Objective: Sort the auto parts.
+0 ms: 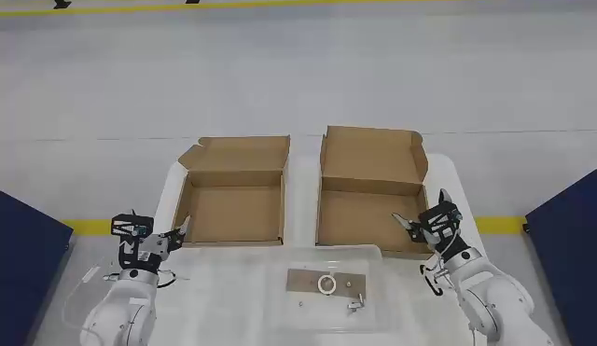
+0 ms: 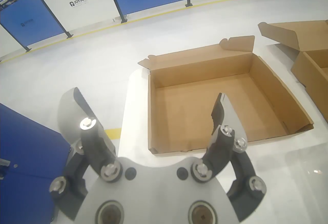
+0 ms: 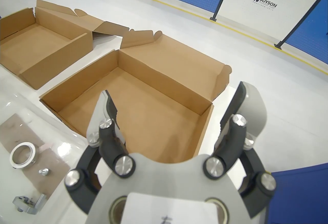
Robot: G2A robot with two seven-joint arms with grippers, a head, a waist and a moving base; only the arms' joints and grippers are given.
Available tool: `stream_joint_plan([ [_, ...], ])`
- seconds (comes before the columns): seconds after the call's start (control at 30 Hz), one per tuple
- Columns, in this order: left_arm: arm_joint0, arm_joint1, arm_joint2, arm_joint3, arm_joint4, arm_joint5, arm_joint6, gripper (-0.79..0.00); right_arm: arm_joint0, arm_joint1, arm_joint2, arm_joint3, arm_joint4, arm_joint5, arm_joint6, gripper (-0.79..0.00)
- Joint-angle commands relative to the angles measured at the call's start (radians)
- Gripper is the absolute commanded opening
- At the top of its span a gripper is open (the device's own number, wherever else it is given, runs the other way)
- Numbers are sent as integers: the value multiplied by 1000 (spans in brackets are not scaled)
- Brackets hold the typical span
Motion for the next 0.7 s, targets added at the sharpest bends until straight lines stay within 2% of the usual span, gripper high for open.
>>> stream_joint_plan([
  [0.0,0,0,0,0,0,0,0,0,5,2,-1,-12,-37,-13,-6,0],
  [0.13,0,0,0,0,0,0,0,0,14,10,10,-49,-65,-111,36,0],
  [0.27,0,0,0,0,0,0,0,0,29,21,32,-87,-44,-262,165,0],
  [0.57,0,0,0,0,0,0,0,0,29,21,31,-90,-41,-267,163,0],
  [0.67,0,0,0,0,0,0,0,0,41,28,41,-112,-39,-340,205,0],
])
